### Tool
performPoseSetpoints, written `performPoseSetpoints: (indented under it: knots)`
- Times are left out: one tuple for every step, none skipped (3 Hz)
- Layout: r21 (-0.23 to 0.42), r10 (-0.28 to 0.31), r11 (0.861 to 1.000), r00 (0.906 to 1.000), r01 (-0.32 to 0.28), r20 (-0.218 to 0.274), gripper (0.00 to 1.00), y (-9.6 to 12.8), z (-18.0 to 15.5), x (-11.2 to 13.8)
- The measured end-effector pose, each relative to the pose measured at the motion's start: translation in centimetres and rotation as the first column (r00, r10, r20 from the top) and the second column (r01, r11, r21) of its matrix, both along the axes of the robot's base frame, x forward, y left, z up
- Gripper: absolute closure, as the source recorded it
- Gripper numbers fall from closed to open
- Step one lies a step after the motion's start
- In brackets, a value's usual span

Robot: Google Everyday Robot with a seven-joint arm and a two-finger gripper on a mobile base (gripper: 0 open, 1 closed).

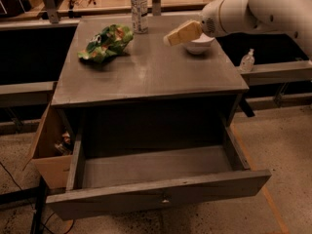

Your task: Place blue plastic bottle into top drawer

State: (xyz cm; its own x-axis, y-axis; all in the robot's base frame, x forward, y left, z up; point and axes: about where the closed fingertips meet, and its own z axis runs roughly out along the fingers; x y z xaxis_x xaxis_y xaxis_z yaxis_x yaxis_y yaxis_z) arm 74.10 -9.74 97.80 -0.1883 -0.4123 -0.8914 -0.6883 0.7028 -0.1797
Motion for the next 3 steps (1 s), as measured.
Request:
performPoseSetpoints:
  knots:
    - [0.041,-0.043,0.998,0.9991,0.043,0.003,0.0,0.3,-1.1,0.9]
    - [0.109,-0.121,0.987,0.9925,0.119,0.015,0.0,1.7,-3.7,5.2]
    - [0.148,-0.137,0.98,0.9901,0.131,0.031,0.0,3.0,-4.2,8.3]
